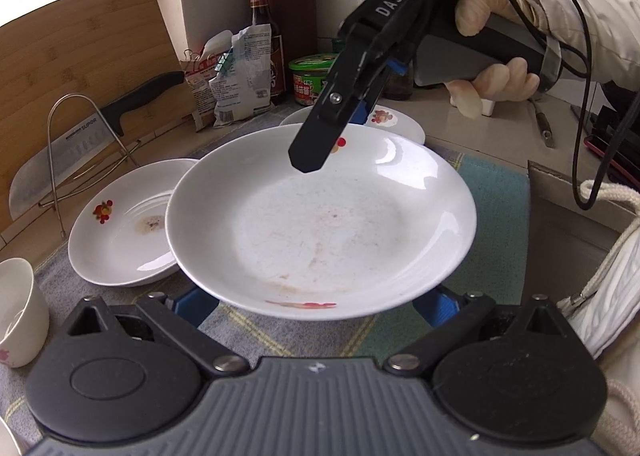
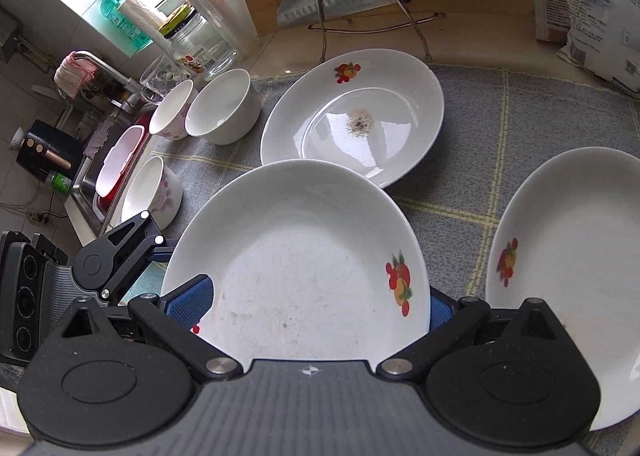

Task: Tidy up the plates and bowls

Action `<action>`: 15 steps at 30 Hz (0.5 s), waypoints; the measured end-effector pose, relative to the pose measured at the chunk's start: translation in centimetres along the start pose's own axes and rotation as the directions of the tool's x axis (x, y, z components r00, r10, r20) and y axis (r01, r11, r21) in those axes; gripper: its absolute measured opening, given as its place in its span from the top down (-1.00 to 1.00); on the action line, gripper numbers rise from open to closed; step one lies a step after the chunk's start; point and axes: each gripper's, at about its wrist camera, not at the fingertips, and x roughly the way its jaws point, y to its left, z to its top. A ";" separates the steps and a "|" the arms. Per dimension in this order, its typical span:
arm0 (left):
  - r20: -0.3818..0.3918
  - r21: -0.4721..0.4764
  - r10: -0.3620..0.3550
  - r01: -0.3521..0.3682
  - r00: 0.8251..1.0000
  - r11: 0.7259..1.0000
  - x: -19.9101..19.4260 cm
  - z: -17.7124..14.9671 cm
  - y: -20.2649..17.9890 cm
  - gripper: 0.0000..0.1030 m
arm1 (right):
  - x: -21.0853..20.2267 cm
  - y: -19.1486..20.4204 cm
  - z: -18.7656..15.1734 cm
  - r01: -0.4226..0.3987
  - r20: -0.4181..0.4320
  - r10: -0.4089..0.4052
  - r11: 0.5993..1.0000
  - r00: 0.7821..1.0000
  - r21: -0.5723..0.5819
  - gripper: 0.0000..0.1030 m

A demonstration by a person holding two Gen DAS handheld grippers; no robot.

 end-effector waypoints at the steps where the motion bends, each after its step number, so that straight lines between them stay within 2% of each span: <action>1: 0.001 0.003 -0.005 0.005 1.000 1.000 0.4 0.3 -0.1 -0.96 | -0.3 -0.4 -0.1 0.002 0.005 -0.002 1.000 1.000 0.004 -1.00; 15: 0.007 0.047 -0.063 0.063 0.998 0.997 5.0 4.1 -2.4 -0.96 | -4.5 -6.0 -1.1 0.037 0.056 -0.040 0.998 0.998 0.058 -1.00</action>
